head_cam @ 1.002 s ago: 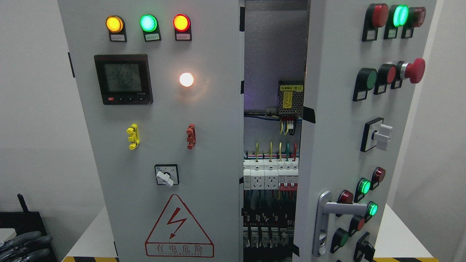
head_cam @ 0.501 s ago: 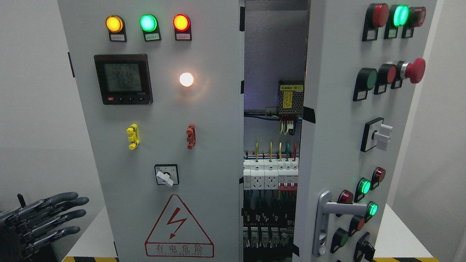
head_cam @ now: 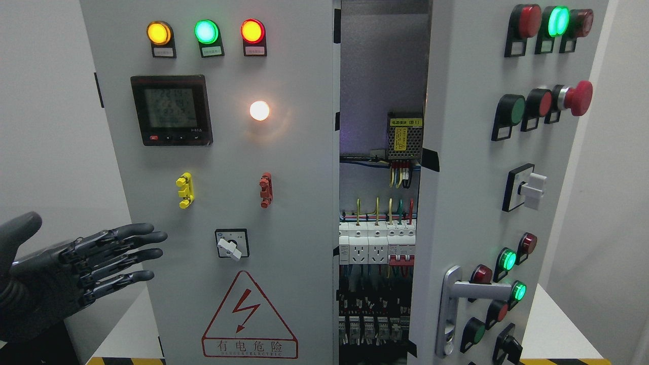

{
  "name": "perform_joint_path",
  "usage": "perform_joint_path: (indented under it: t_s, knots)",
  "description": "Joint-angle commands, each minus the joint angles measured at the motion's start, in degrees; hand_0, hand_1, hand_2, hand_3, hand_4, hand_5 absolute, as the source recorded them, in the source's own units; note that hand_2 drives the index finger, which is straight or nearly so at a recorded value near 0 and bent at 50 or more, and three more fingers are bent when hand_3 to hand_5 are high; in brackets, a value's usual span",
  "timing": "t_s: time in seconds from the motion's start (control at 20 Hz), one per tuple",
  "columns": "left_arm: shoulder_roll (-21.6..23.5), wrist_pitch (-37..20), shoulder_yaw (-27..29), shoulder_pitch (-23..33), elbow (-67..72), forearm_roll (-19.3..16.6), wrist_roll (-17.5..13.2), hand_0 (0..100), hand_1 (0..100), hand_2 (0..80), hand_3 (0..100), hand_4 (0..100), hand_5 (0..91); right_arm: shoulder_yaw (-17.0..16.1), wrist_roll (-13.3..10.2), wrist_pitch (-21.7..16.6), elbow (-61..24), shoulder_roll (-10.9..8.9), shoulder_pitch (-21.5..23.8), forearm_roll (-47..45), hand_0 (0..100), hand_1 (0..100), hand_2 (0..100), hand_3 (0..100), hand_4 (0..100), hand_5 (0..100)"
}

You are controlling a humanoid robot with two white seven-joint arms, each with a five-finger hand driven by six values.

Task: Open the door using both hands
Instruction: 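Raise the left hand toward the gap at the partly open door's edge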

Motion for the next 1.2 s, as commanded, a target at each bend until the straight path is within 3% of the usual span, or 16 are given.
perform_joint_path:
  t_s: [0.0,0.15,0.45,0.8,1.15]
  knots:
    - [0.3,0.0,-34.3,-19.7,0.9,4.2,0.3,0,0,0.0,0,0,0.0,0.0,0.0,0.0,0.0,-0.01,0.0,0.0,38,0,0,0,0,0]
    - [-2.2,0.8,-39.6,-27.2,3.1,5.6,0.3,0,0,0.0,0,0,0.0,0.0,0.0,0.0,0.0,-0.01,0.0,0.0,38,0,0,0,0,0]
    - [-6.8,2.8,-49.7,-36.8,5.8,6.3,0.3,0,0,0.0,0,0,0.0,0.0,0.0,0.0,0.0,-0.01,0.0,0.0,38,0,0,0,0,0]
    - [-8.3,2.2,-54.9,-43.2,5.8,10.3,0.3,0,0,0.0,0,0,0.0,0.0,0.0,0.0,0.0,-0.01,0.0,0.0,38,0,0,0,0,0]
    - [-10.6,2.0,-54.9,-44.7,6.5,12.1,0.4,0,0,0.0,0,0,0.0,0.0,0.1,0.0,0.0,-0.01,0.0,0.0,38,0,0,0,0,0]
